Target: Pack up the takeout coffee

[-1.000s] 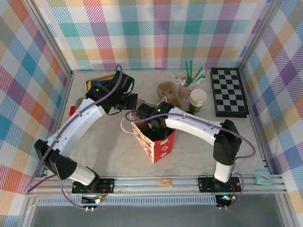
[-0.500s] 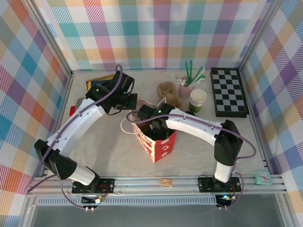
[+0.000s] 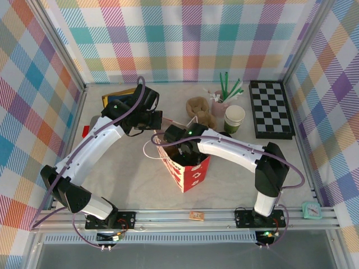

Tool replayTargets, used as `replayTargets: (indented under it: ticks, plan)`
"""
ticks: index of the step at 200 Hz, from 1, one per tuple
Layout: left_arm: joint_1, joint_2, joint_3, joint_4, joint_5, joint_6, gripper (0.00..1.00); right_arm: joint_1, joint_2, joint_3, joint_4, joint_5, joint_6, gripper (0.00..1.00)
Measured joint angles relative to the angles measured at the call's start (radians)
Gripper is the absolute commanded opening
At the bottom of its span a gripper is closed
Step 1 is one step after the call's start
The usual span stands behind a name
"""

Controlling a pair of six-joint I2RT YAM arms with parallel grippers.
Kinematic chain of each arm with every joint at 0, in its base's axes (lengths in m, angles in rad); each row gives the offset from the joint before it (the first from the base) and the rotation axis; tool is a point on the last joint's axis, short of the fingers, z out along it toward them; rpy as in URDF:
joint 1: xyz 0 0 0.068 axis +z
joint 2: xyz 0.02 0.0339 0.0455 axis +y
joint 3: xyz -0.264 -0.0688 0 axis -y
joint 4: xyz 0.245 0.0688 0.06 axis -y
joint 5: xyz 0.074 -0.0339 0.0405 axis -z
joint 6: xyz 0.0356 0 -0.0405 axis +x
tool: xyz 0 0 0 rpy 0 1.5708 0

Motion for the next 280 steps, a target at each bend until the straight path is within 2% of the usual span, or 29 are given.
replayTargets:
  ticks: [280]
  plan:
    - [0.0, 0.0, 0.0, -0.003, -0.01, 0.0, 0.0, -0.008, -0.01, -0.068, 0.06, -0.007, 0.0, 0.56]
